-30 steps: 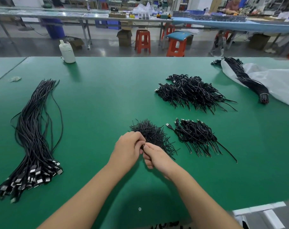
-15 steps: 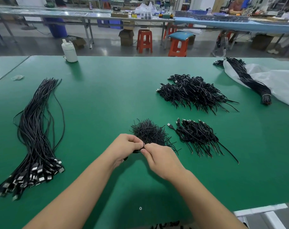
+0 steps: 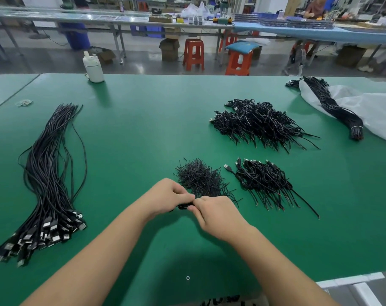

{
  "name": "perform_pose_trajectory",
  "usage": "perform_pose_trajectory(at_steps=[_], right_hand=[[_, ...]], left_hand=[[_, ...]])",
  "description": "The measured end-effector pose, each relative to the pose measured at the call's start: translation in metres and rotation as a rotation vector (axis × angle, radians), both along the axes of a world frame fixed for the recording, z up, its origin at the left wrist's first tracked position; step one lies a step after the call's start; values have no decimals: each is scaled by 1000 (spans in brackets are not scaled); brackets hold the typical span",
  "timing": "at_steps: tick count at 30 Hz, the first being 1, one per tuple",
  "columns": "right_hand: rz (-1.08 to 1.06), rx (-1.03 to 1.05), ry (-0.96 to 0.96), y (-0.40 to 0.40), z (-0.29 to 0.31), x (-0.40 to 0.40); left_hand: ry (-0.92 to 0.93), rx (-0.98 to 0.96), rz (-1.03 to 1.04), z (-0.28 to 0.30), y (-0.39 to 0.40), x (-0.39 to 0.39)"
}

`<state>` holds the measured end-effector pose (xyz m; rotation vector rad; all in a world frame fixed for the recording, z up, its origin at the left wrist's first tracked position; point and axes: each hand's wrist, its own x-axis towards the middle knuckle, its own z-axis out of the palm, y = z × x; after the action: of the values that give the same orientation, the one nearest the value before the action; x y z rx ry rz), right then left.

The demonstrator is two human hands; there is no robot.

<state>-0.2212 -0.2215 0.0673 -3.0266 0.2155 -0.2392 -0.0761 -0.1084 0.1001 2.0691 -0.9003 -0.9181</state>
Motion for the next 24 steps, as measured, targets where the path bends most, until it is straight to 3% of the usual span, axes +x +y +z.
perform_pose_trajectory(at_steps=[18, 22, 24], right_hand=[[145, -155, 62, -10, -2, 11], [186, -177, 58, -14, 7, 14], [201, -309, -57, -18, 11, 14]], left_hand=[[44, 58, -29, -4, 1, 5], [-74, 95, -134, -1, 6, 11], [-149, 122, -159, 0, 6, 12]])
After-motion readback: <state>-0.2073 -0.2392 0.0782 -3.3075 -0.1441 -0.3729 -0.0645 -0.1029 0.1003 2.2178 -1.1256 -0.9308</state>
